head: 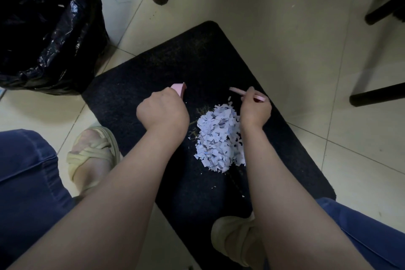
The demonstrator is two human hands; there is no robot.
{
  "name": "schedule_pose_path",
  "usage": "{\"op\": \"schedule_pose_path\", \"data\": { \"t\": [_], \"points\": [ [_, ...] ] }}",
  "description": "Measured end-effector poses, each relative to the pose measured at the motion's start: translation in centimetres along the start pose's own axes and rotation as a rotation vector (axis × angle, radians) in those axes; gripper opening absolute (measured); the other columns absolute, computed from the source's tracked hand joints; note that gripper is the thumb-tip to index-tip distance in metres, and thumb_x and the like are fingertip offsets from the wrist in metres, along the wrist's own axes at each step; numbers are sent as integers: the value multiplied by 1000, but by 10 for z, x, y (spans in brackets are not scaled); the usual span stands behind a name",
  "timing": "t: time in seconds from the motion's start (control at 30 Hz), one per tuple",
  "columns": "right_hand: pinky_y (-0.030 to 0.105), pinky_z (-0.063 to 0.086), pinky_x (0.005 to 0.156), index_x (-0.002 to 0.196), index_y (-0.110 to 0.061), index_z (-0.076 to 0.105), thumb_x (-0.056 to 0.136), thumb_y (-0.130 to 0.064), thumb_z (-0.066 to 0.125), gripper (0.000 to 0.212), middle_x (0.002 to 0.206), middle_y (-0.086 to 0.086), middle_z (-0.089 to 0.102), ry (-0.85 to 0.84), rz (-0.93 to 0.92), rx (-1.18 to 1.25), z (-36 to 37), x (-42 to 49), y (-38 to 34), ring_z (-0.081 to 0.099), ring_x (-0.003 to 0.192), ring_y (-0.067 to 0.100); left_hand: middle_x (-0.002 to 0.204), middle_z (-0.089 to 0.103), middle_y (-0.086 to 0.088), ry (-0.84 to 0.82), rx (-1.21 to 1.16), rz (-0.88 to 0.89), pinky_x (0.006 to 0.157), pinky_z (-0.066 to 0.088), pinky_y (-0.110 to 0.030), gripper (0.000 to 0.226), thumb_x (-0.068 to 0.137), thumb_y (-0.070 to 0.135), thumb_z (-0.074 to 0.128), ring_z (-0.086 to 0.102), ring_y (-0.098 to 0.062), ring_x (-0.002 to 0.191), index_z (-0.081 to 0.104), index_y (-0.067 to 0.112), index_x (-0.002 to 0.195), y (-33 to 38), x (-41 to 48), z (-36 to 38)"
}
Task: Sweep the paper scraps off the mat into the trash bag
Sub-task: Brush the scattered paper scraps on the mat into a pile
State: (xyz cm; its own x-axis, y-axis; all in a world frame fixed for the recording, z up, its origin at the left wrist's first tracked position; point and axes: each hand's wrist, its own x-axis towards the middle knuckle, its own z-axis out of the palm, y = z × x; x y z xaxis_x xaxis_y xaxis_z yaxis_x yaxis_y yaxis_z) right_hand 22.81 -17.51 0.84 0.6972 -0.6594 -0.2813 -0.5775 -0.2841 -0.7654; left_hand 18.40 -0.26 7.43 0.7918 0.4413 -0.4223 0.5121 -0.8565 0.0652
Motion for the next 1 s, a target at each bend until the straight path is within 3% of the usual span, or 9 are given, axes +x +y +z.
{"op": "schedule_pose_path", "data": {
  "t": [0.07,0.2,0.37,0.47,0.57,0.63,0.77,0.9,1.0],
  "points": [
    [20,43,64,104,-12,72,92,-48,52,42,81,-7,69,-20,29,9,-9,9,10,58,69,7,81,64,-3,39,1,10,47,25,-25,22,94,29,48,54,-23,68,65,15,94,3,-1,3],
    [19,39,53,100,-11,71,95,-44,51,39,80,0,67,-68,10,-122,-24,11,23,62,72,14,73,62,-1,40,-14,31,44,21,-25,15,92,28,52,49,-21,62,62,16,90,14,-2,8],
    [23,39,49,72,-18,66,96,-36,50,33,60,-5,58,-137,-87,-292,-27,-27,23,55,55,13,73,56,-3,-2,-25,68,49,30,-26,11,88,13,55,52,-22,66,62,13,96,34,-10,11],
    [22,42,50,61,-22,60,94,-35,52,36,58,-6,58,-58,-72,-214,-35,-43,29,54,54,9,74,52,-4,-25,-18,75,47,28,-25,16,87,11,56,48,-21,66,62,12,101,41,-15,12],
    [7,36,49,73,-25,66,95,-34,53,26,61,-13,57,36,-54,-98,-44,-43,30,52,56,0,88,62,-7,-24,-11,83,56,36,-29,20,87,12,56,58,-24,75,60,12,106,41,-18,12],
    [5,37,49,79,-25,68,95,-34,53,24,63,-12,58,47,-72,-45,-45,-36,26,52,56,-1,94,64,-8,-16,-20,74,59,36,-30,19,87,11,55,60,-25,79,60,11,105,39,-17,12],
    [8,38,53,84,-27,66,96,-37,54,19,64,-14,59,0,-128,-42,-31,-17,11,54,59,-2,93,65,-8,-11,-35,46,59,35,-30,17,88,11,55,61,-25,80,61,11,103,35,-13,12],
    [17,40,54,104,-17,71,96,-40,53,30,77,-6,64,-200,-169,-180,-14,-3,7,59,67,8,95,66,-7,-6,-68,39,61,36,-30,15,91,20,54,64,-27,86,61,13,102,33,-7,13],
    [23,43,55,100,-17,72,97,-38,52,29,71,-5,63,-270,-147,-263,-13,-12,18,59,64,12,98,66,-8,-9,-80,35,62,38,-30,17,92,19,53,64,-28,89,61,12,104,35,-5,12]
  ]
}}
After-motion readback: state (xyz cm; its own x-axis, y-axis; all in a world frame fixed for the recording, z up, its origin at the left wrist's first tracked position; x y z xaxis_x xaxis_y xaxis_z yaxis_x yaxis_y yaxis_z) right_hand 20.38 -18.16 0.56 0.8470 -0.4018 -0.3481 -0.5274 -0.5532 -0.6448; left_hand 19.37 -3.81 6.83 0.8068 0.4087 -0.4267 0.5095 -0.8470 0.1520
